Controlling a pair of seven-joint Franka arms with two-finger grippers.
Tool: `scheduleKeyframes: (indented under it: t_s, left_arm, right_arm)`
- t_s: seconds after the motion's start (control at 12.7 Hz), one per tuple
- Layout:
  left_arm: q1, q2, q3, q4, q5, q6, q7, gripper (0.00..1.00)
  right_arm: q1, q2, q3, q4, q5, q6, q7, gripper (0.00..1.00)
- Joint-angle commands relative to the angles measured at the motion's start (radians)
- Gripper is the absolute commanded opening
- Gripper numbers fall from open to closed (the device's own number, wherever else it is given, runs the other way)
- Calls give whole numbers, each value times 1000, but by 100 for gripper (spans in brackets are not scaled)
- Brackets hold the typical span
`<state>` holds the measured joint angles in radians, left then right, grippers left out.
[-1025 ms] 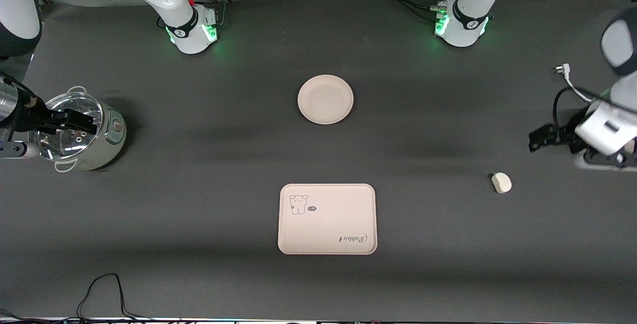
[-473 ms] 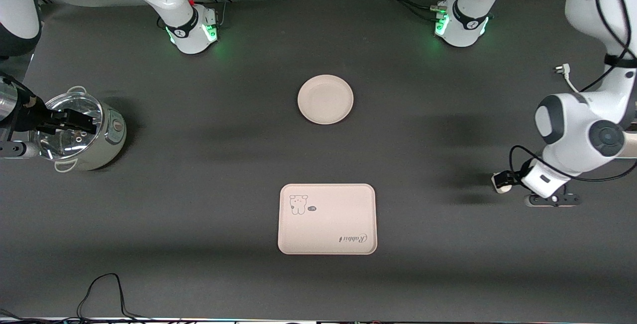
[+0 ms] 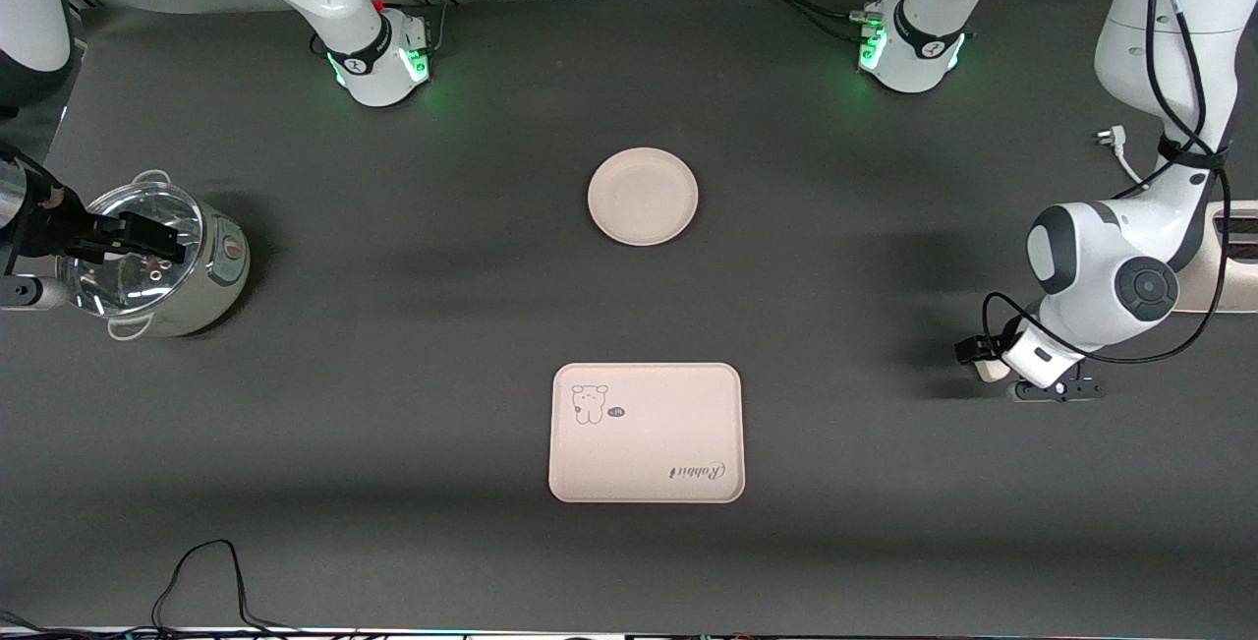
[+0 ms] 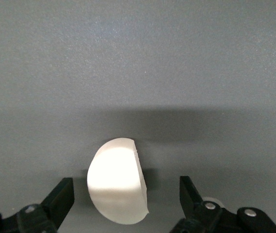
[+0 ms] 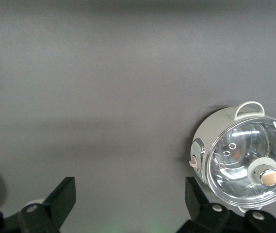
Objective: Place bun in plate and plate on tray
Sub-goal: 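Reach the left gripper down to the white bun and grasp it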
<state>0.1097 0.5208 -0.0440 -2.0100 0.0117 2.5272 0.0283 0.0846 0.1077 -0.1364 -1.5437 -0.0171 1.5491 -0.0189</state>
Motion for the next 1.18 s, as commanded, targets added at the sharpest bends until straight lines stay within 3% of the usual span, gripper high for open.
scheduleKeyframes:
  t_s: [0.0, 0.08, 0.32, 0.55, 0.79, 1.1]
  left_arm:
    - [-2, -10, 3, -12, 16, -2, -19, 18]
    - [-2, -13, 3, -12, 16, -8, -16, 0]
    - [-16, -71, -7, -7, 16, -106, -13, 0]
    - [-132, -218, -25, -6, -2, -308, -126, 0]
    - [-338, -330, -63, 14, -80, -424, -365, 0]
    - [-673, -306, -76, 68, -88, -355, -785, 0]
  right_arm:
    - [6, -23, -6, -18, -6, 3, -9, 100]
    - [6, -23, -6, -18, -6, 2, -9, 100]
    - [6, -26, -11, -19, 22, -1, -9, 100]
    - [6, -26, -11, -18, 22, -1, -9, 100]
    - [6, -26, -11, -19, 23, -1, -10, 100]
    - [6, -26, -20, -19, 51, -1, -12, 100]
